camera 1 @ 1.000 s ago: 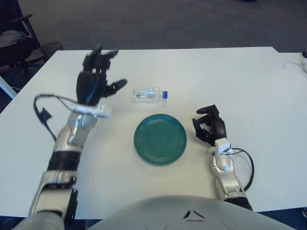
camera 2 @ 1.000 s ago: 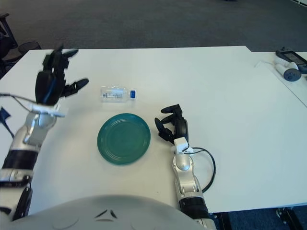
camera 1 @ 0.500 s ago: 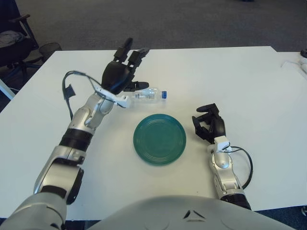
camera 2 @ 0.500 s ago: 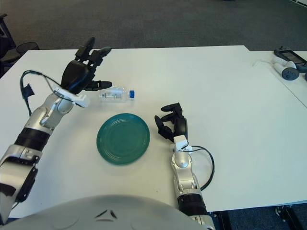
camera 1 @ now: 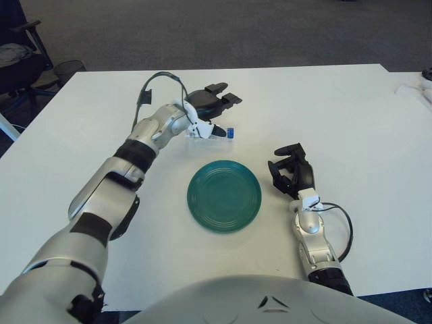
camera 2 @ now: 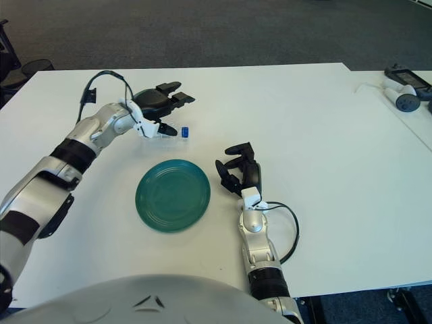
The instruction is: Put the bottle into the plate.
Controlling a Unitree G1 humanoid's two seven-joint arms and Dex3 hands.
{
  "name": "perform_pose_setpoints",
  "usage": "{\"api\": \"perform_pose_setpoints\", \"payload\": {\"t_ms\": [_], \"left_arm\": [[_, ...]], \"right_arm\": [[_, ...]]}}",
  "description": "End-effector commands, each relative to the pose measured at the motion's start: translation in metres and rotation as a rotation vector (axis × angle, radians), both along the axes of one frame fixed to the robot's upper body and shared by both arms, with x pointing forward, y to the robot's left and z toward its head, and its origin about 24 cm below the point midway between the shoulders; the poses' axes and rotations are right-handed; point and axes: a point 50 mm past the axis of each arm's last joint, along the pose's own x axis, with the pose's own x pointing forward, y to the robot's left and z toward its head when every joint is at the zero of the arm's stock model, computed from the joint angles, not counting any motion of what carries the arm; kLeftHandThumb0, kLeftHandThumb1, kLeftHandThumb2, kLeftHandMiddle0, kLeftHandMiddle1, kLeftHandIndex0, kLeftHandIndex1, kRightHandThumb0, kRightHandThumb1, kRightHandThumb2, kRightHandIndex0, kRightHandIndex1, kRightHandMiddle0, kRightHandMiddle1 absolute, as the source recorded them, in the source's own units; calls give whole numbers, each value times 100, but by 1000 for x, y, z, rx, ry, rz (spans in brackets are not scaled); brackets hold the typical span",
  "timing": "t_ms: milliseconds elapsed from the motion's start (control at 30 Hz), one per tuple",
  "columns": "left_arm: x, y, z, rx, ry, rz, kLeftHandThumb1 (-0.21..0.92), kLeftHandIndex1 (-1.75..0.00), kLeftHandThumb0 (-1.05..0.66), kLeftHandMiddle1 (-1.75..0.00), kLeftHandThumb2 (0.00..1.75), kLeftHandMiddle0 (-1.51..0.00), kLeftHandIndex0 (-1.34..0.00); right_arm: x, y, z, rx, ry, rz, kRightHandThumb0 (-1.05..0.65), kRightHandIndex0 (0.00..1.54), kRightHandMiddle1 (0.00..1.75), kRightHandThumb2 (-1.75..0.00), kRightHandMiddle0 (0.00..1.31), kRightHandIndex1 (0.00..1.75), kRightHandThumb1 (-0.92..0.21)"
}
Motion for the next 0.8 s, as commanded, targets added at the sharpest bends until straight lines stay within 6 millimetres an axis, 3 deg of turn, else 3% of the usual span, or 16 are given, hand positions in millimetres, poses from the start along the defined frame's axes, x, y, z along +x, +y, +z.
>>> {"api": "perform_pose_setpoints", "payload": {"t_ms": [0, 100, 267, 667, 767], "left_arm": [[1, 0, -19, 114, 131, 16, 92, -27, -98, -2, 57, -6, 0], [6, 1, -26, 223, 241, 53, 92, -22, -97, -3, 57, -8, 0], [12, 7, -25, 307, 277, 100, 92, -17, -96, -2, 55, -9, 0], [21, 13, -23, 340, 274, 178, 92, -21, -93, 0, 52, -6, 0], [23, 24, -25, 322, 274, 238, 92, -22, -92, 0, 52, -5, 0]], "right_arm": [[-24, -3, -41, -3, 232, -16, 0, 48, 155, -46, 23, 145, -85], [-23, -3, -42, 4, 237, -16, 0, 48, 156, -47, 24, 144, -85], [-23, -3, -43, 8, 244, -18, 0, 45, 161, -40, 21, 142, -90], [-22, -5, -43, 5, 235, -23, 0, 45, 161, -37, 20, 141, -91], [-21, -6, -44, 6, 239, -23, 0, 45, 162, -37, 21, 140, -91]]}}
